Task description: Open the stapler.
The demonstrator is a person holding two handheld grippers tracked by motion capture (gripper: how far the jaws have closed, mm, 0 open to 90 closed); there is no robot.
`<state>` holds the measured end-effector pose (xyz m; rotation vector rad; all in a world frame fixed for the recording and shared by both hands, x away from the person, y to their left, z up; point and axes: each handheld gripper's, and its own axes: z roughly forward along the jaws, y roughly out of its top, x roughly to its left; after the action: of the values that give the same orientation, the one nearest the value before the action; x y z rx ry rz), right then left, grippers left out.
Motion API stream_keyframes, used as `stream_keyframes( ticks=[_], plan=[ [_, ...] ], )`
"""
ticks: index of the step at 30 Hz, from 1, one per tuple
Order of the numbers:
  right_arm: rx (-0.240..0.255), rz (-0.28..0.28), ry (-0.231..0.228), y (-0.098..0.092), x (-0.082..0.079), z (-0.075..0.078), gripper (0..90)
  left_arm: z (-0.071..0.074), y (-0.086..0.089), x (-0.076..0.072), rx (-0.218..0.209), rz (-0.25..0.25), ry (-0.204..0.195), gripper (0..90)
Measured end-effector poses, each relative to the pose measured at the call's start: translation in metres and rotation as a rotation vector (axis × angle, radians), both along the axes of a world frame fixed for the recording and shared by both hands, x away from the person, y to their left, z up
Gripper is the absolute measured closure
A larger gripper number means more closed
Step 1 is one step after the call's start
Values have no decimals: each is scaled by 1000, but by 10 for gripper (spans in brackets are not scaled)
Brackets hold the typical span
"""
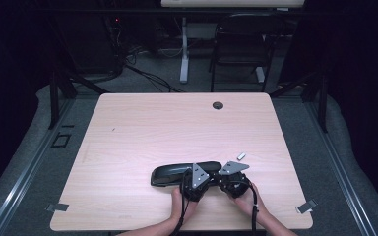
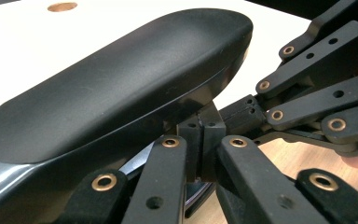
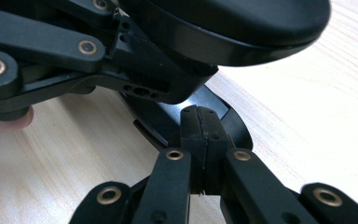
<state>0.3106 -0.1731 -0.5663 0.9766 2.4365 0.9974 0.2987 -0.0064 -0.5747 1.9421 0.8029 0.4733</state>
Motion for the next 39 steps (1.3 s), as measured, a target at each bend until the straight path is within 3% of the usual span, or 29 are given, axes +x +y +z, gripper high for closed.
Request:
stream_keyframes(
  ticks=[4, 6, 7, 11, 29, 30, 39],
  plan=[
    [-6, 2, -10, 1, -1, 0, 900, 0, 0, 0, 2, -6, -2, 900],
    [-35, 12, -35, 2, -3, 0, 900, -1, 0, 0, 3, -7, -17, 900],
    [-31, 7, -40, 3, -3, -1, 900, 0, 1, 1, 0, -11, -6, 900],
    [6, 4, -18, 0, -1, -2, 900, 0, 1, 1, -6, -8, 1, 900],
    [-1, -4, -19, 0, -2, -1, 900, 2, -1, 1, -1, 8, 18, 900],
    [0, -6, -20, 1, -2, -1, 900, 2, -1, 2, -17, 6, 30, 900],
    [22, -13, -14, -1, -2, -2, 900, 2, -1, 2, -27, -1, 43, 900]
  ],
)
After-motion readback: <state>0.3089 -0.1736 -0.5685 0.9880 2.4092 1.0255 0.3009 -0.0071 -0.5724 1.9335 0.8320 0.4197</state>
